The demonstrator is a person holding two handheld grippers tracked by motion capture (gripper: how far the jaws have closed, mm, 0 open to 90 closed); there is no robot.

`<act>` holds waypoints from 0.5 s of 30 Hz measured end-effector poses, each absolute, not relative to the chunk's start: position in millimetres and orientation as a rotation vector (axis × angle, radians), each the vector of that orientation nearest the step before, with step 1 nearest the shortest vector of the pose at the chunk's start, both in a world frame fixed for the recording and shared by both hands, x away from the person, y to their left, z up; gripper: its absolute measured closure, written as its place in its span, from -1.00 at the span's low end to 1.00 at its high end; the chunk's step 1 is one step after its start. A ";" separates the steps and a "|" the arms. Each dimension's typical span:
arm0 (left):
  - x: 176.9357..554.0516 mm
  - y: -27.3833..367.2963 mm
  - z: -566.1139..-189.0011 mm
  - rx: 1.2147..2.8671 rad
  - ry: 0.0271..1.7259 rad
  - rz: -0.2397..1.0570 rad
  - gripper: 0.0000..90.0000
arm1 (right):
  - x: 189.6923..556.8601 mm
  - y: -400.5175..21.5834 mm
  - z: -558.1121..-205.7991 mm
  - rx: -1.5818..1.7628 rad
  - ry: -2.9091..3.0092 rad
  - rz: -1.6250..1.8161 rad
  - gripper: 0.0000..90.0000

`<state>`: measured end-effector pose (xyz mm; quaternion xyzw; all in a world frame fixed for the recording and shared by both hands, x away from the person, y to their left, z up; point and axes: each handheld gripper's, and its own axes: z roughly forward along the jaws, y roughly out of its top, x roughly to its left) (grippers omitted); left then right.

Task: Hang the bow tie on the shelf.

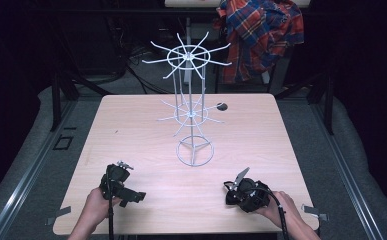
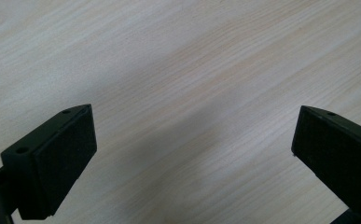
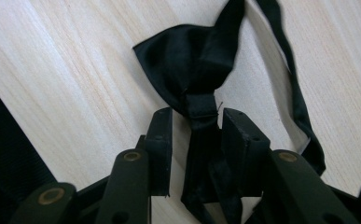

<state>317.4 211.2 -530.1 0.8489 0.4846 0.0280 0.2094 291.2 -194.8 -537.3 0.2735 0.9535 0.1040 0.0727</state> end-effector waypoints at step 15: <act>315.6 212.2 -528.5 2.357 1.352 0.079 -1.00 | 287.2 -193.7 -536.3 0.802 2.827 0.289 0.70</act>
